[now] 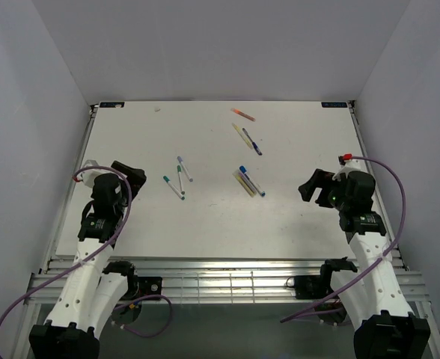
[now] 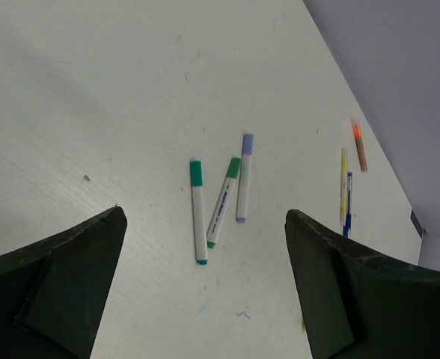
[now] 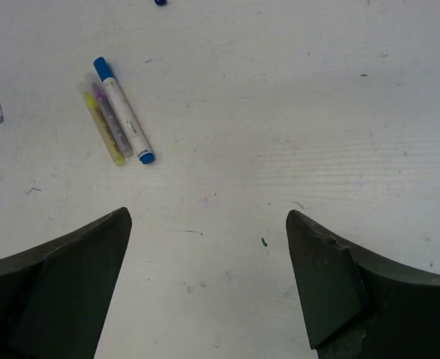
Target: Open the pen caps
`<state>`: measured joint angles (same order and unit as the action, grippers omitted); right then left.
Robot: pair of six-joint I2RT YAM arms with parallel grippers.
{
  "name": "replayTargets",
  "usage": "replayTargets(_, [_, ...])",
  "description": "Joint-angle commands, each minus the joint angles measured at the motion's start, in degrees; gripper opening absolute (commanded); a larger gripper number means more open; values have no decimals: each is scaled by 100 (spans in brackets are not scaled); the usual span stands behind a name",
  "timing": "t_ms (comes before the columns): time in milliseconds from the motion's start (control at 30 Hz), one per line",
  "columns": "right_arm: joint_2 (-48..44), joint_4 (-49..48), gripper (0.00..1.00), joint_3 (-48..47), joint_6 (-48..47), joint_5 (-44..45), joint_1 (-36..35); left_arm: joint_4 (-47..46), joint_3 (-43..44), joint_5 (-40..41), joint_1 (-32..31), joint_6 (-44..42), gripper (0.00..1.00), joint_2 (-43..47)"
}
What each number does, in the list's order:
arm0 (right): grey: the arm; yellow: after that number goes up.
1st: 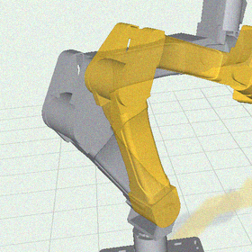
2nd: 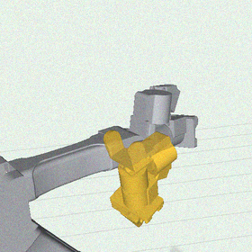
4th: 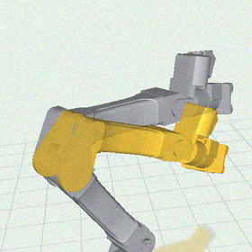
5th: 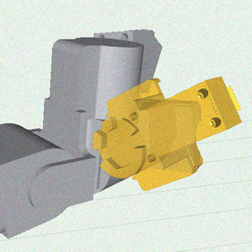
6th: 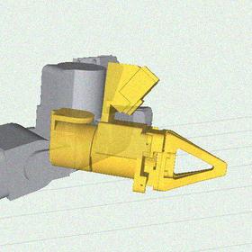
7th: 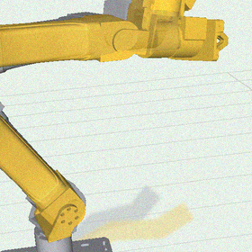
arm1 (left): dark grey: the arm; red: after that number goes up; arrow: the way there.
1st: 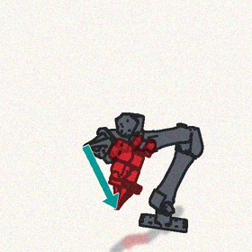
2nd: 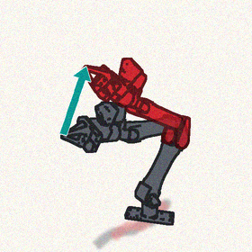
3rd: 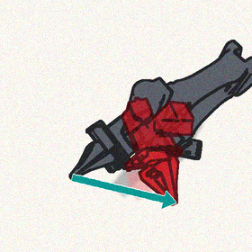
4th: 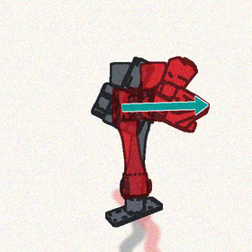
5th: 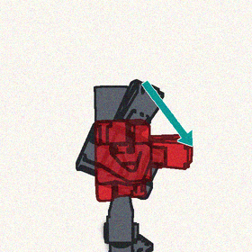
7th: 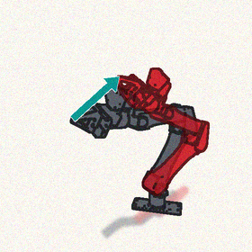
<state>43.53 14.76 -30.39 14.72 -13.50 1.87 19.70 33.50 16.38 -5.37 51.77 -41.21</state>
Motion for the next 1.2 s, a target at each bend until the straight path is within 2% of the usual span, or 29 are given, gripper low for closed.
replayTargets(0, [-213,492,90,-529,-110,284,-2,683,254,-986,0,-203,98,51])
replayTargets(100, [-213,886,90,-818,118,723,-2,754,236,-1163,-8,-9,98,104])
replayTargets(200, [-222,975,90,-977,-31,751,-2,693,254,-1365,-8,-35,97,140])
replayTargets(300, [232,1247,90,-1249,-39,814,-2,824,394,-1375,-8,-114,96,-9])
replayTargets(433, [885,1705,90,-1724,-294,524,-2,1149,596,-1339,-8,-237,96,-422])
replayTargets(633, [1237,1170,90,-1435,-321,-100,-177,1115,535,-1576,-8,-299,96,-695])
replayTargets(700, [1490,1081,90,-1426,-198,39,-633,1097,553,-1629,-8,-360,96,-739])
replayTargets(733, [1579,1055,90,-1452,-154,197,-1192,1106,561,-1629,-8,-413,96,-748])
replayTargets(800, [1824,976,90,-1548,-5,565,-1818,1106,562,-1629,0,-457,95,-800])
replayTargets(900, [2176,714,91,-1662,284,498,-2899,1115,544,-1910,0,-501,94,-906])
replayTargets(1000, [2571,319,94,-1855,356,663,-3585,1132,535,-2112,0,-563,94,-1011])
replayTargets(1167, [3783,202,99,-2602,444,918,-4036,1036,403,-1946,-8,-501,93,-1187])
